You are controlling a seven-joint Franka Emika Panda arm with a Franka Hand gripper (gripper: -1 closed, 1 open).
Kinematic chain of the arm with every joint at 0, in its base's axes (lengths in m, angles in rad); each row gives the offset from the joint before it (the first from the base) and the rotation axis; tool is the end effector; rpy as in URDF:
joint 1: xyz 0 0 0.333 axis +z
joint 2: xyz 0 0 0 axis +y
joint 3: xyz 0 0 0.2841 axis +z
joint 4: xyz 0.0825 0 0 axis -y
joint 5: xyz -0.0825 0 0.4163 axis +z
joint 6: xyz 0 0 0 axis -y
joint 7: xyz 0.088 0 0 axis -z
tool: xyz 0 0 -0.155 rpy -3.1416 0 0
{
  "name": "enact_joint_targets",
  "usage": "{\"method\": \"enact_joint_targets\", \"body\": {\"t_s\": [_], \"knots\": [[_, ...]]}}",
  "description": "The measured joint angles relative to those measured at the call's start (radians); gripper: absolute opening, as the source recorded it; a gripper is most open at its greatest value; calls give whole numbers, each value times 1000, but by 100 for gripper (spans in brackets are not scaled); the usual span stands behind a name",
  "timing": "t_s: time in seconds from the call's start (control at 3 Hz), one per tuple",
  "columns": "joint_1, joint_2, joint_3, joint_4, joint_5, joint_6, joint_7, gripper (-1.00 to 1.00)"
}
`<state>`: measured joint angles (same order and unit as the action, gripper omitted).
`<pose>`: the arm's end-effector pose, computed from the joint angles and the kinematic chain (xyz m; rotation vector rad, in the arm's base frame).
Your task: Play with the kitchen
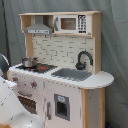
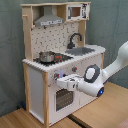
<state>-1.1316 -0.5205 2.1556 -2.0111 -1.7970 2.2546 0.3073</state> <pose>0.3832 0.5420 0.2877 0.5884 1.4778 0.8225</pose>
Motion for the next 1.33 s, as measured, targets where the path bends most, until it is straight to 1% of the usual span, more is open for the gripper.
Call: {"method": "enact_joint_targets", "body": {"t_s": [0.33, 0.67, 1.33], "knots": [[11, 23, 0, -39, 5, -72, 61, 100], [16, 30, 0, -73, 5, -108, 151, 100], [23, 32, 0, -138, 6, -158, 342, 100]]}}
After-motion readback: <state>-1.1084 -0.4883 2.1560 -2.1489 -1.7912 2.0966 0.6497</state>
